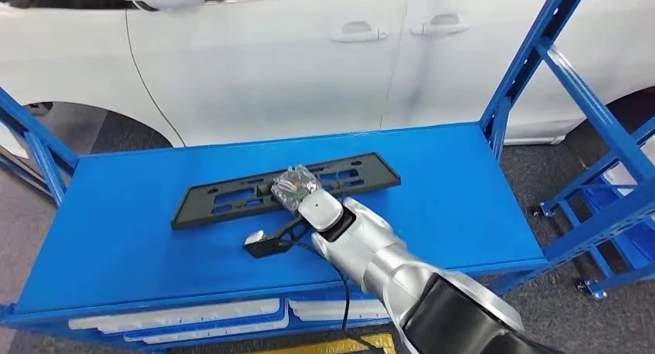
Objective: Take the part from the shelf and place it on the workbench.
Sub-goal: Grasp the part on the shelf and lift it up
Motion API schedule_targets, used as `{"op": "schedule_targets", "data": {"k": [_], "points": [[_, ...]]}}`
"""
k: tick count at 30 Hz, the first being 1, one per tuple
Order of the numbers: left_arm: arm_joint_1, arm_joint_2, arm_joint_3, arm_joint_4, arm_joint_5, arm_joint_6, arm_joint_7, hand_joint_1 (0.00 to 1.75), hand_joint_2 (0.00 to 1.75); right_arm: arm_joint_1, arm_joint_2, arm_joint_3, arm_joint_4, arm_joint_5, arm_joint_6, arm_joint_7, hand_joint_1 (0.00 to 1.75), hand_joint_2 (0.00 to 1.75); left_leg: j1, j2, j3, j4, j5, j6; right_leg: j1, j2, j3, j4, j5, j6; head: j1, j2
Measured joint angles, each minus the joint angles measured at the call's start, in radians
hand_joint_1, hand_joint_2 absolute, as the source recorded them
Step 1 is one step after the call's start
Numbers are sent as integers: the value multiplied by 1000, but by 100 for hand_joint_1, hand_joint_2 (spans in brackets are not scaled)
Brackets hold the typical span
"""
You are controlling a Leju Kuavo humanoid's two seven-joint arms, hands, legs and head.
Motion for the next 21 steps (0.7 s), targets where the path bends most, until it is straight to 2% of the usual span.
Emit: {"op": "schedule_targets", "data": {"k": [3, 4, 5, 6, 7, 8, 9, 11, 13, 15, 17, 18, 19, 20, 21], "points": [[2, 0, 0, 0, 0, -4, 0, 0, 0, 1, 0, 5, 0, -10, 8, 1, 175, 175, 2, 0, -40, 70, -11, -6, 0, 0, 0, 2, -2, 0, 0, 0], [3, 0, 0, 0, 0, -7, -2, 0, 0, 0, 0, 8, 0, -16, 10, 1, 175, 175, 4, 0, -41, 65, 6, -9, -1, 0, 1, 4, -4, 1, 0, 0], [3, 0, 0, 0, 0, -13, -6, 0, 0, -1, 0, 9, 0, -22, 10, 2, 175, 175, 6, 1, -23, 21, 40, -11, -2, 1, 2, 7, -7, 4, 0, 0], [3, 1, 0, 0, 0, -19, -10, 0, 0, -2, 0, 9, 0, -28, 10, 3, 175, 175, 9, 1, 9, -50, 81, -12, -3, 1, 4, 11, -11, 7, 0, 0], [2, 1, 0, 0, 0, -25, -15, 0, 0, -4, 1, 9, 0, -33, 9, 4, 175, 175, 9, 2, 42, -119, 110, -12, -1, 2, 5, 15, -15, 11, 0, 0], [2, 1, 0, 0, -1, -30, -20, 0, 0, -5, 1, 9, 0, -37, 8, 5, 175, 175, 9, 1, 65, -170, 127, -8, 1, 3, 4, 20, -18, 16, 0, 0], [1, 1, 0, 0, -1, -33, -23, 0, 0, -6, 1, 9, 0, -40, 7, 6, 175, 175, 8, 1, 77, -196, 132, -3, 3, 3, 1, 23, -19, 20, 0, 0], [3, 1, 0, 0, -3, -37, -27, 0, 0, -7, 1, 9, 0, -43, 4, 8, 175, 175, 6, -1, 77, -201, 130, 12, 5, 4, -2, 25, -18, 29, 0, 0], [3, 1, 0, 0, -4, -38, -28, 0, 0, -9, 1, 9, 0, -45, 2, 10, 175, 175, 9, 0, 78, -205, 132, 25, 3, 4, -8, 42, -33, 38, 0, 0], [2, 1, 0, 0, -4, -39, -28, 0, 0, -10, 1, 9, 0, -46, 2, 10, 175, 175, 11, 2, 79, -208, 135, 35, 1, 3, -46, 129, -86, 47, 0, 0], [2, 1, 0, 0, -4, -39, -29, 0, 0, -9, 1, 9, 1, -46, 1, 10, 175, 175, 10, 2, 78, -208, 134, 39, -2, 3, -115, 273, -147, 53, 0, 0], [2, 1, 0, 0, -4, -39, -29, 0, 0, -8, 0, 9, 2, -47, 1, 10, 175, 175, 9, 2, 78, -207, 134, 40, -3, 3, -139, 321, -158, 54, 0, 0], [2, 1, 0, 0, -4, -39, -29, 0, 0, -8, 0, 9, 3, -47, 1, 10, 175, 175, 9, 1, 78, -207, 134, 39, -4, 3, -146, 332, -150, 53, 0, 0], [2, 1, 0, 0, -4, -39, -29, 0, 0, -8, 0, 9, 3, -47, 0, 10, 175, 175, 9, 0, 79, -207, 134, 39, -4, 3, -130, 297, -123, 51, 0, 0], [2, 1, 0, 0, -4, -39, -29, 0, 0, -8, 0, 9, 3, -47, 0, 10, 175, 175, 9, -1, 81, -207, 133, 37, -4, 3, -98, 226, -83, 47, 0, 0]]}}
